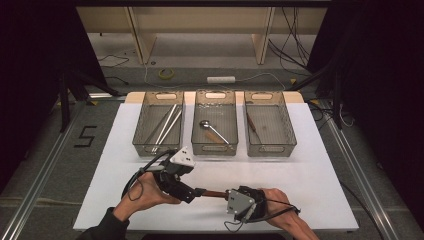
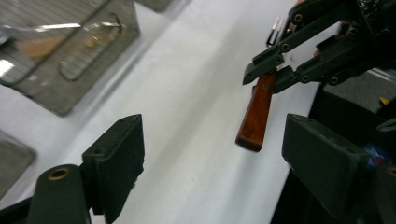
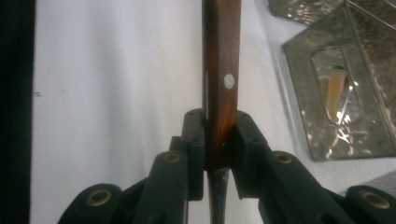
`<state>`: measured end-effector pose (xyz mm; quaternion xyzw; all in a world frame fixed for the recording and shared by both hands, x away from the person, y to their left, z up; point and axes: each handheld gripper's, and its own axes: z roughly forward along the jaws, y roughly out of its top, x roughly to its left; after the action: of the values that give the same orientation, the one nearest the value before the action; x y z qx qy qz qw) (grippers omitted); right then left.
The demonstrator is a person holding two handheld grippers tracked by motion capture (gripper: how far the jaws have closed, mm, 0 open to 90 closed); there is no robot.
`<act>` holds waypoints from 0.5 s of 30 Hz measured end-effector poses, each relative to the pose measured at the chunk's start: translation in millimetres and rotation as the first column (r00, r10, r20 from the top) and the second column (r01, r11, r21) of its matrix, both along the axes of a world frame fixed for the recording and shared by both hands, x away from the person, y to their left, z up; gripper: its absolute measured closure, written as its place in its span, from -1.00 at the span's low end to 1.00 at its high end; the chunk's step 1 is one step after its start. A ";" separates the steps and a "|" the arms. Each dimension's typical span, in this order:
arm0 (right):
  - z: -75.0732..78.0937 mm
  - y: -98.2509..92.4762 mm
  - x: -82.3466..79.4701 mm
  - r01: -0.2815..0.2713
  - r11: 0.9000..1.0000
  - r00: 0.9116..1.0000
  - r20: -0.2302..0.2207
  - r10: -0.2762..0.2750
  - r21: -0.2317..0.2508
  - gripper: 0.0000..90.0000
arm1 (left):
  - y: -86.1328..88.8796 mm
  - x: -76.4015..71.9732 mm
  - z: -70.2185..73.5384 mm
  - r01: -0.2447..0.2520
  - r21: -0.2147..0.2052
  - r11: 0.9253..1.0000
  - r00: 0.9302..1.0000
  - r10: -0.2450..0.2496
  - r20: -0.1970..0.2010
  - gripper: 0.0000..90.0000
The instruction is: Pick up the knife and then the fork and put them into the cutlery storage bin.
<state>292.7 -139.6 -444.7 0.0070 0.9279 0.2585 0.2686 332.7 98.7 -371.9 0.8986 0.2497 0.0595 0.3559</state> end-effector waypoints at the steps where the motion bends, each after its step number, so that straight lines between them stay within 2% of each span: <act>1: 0.8 -2.0 1.4 0.006 1.000 1.000 -0.002 -0.006 0.006 0.73 | 1.4 -0.1 0.3 -0.006 -0.010 1.000 1.000 0.006 0.010 -0.56; 7: 6.2 -14.6 10.2 0.051 0.998 0.999 -0.009 -0.050 0.042 0.73 | 6.0 -1.2 -3.9 -0.034 -0.045 0.998 0.999 0.036 0.040 -0.61; 10: 7.5 -20.0 14.0 0.096 0.992 0.995 -0.030 -0.094 0.086 0.73 | 8.5 -2.5 -7.1 -0.056 -0.072 0.996 0.996 0.060 0.065 -0.62; 13: 10.4 -25.8 19.4 0.119 0.988 0.992 -0.044 -0.115 0.102 0.73 | 12.4 -4.1 -11.0 -0.066 -0.113 0.991 0.995 0.075 0.073 -0.62; 15: 11.9 -28.9 21.8 0.146 0.982 0.988 -0.069 -0.138 0.123 0.73 | 15.9 -5.3 -14.1 -0.081 -0.128 0.988 0.992 0.093 0.089 -0.62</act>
<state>314.5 -168.4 -432.8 0.0983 0.9143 0.2971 0.2572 327.4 114.6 -386.1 0.8591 0.2747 0.1020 0.4196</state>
